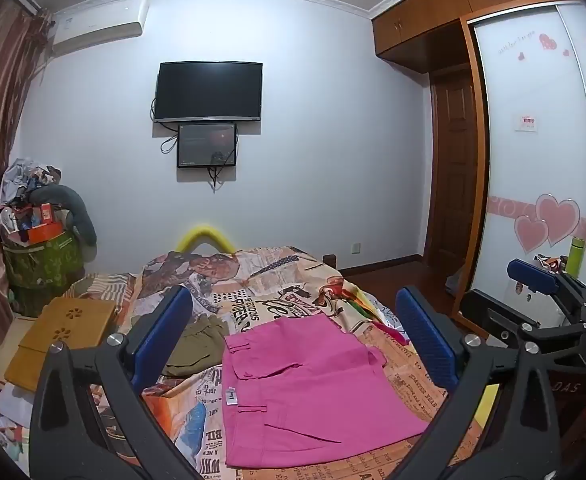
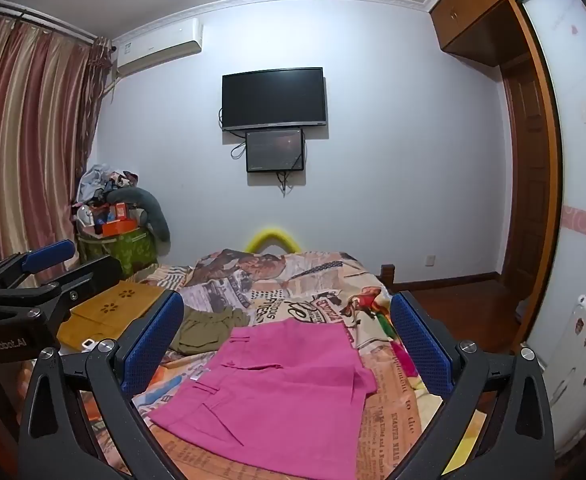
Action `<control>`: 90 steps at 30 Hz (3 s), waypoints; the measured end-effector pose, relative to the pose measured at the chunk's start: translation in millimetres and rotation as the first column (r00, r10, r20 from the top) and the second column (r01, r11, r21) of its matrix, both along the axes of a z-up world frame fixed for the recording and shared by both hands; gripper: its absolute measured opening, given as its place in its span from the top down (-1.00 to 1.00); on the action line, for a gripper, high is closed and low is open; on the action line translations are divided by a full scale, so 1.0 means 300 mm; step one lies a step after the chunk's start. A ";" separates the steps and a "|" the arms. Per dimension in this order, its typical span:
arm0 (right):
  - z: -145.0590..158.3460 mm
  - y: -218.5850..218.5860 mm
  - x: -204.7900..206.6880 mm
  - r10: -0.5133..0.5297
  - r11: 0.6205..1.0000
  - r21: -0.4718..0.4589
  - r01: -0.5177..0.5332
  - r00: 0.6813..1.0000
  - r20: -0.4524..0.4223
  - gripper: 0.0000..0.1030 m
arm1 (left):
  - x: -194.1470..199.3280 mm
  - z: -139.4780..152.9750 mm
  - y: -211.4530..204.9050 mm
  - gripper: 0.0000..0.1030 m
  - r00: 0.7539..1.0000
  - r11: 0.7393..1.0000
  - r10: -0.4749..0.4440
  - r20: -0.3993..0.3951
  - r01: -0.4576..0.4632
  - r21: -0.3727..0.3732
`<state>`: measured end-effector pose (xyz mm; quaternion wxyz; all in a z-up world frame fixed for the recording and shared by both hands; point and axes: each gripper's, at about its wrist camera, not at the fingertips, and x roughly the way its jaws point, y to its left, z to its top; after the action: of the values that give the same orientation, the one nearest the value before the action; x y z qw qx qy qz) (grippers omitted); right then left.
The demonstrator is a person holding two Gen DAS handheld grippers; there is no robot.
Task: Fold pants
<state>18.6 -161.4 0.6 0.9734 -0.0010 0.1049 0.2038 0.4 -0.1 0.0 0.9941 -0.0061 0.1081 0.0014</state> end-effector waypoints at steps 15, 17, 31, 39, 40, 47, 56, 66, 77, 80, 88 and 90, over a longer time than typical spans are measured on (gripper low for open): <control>0.001 0.000 -0.007 -0.001 1.000 0.008 0.001 1.000 0.002 -0.99 | -0.012 -0.021 -0.001 -1.00 1.000 1.000 0.009 0.014 -0.009 -0.005; 0.001 -0.002 -0.003 0.000 1.000 0.008 0.000 1.000 0.001 -0.99 | -0.016 -0.025 -0.001 -1.00 1.000 1.000 0.009 0.014 -0.009 -0.006; -0.007 -0.010 0.011 -0.002 1.000 0.018 0.002 1.000 -0.011 -0.99 | 0.016 -0.029 0.017 -1.00 1.000 1.000 0.017 0.001 -0.017 -0.014; -0.006 -0.012 0.013 -0.002 1.000 0.019 0.003 1.000 -0.013 -0.99 | 0.020 -0.032 0.021 -1.00 1.000 1.000 0.016 0.000 -0.016 -0.010; -0.005 -0.012 0.013 -0.002 1.000 0.019 0.003 1.000 -0.013 -0.99 | 0.020 -0.034 0.021 -1.00 1.000 1.000 0.015 -0.001 -0.015 -0.009; -0.002 -0.016 0.015 -0.002 1.000 0.020 0.002 1.000 -0.014 -0.99 | 0.020 -0.037 0.015 -1.00 1.000 1.000 0.012 0.001 -0.012 -0.002; -0.002 -0.015 0.016 -0.002 1.000 0.022 0.003 1.000 -0.014 -0.99 | 0.018 -0.035 0.009 -1.00 1.000 1.000 0.008 -0.004 -0.008 -0.002; -0.003 -0.016 0.016 -0.002 1.000 0.023 0.003 1.000 -0.015 -0.99 | 0.017 -0.029 0.011 -1.00 1.000 1.000 0.007 -0.005 -0.007 -0.002; -0.001 -0.014 0.013 -0.003 1.000 0.024 0.003 1.000 -0.017 -0.99 | 0.020 -0.026 0.011 -1.00 1.000 1.000 0.008 -0.006 -0.008 -0.003; -0.002 -0.015 0.014 -0.003 1.000 0.025 0.003 1.000 -0.017 -0.99 | 0.020 -0.025 0.012 -1.00 1.000 1.000 0.008 -0.005 -0.008 -0.002; -0.026 -0.007 0.040 -0.003 1.000 0.025 0.004 0.999 -0.035 -0.99 | 0.048 -0.036 0.012 -1.00 1.000 1.000 0.014 -0.018 -0.014 0.005; -0.033 -0.007 0.056 -0.004 1.000 0.023 0.005 0.999 -0.042 -0.99 | 0.074 -0.044 0.017 -1.00 0.999 1.000 0.016 -0.033 -0.016 0.001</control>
<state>35.5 -163.4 -9.2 0.9713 0.0145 0.1230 0.2029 22.6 5.0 -13.3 0.9921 -0.0067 0.1246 0.0095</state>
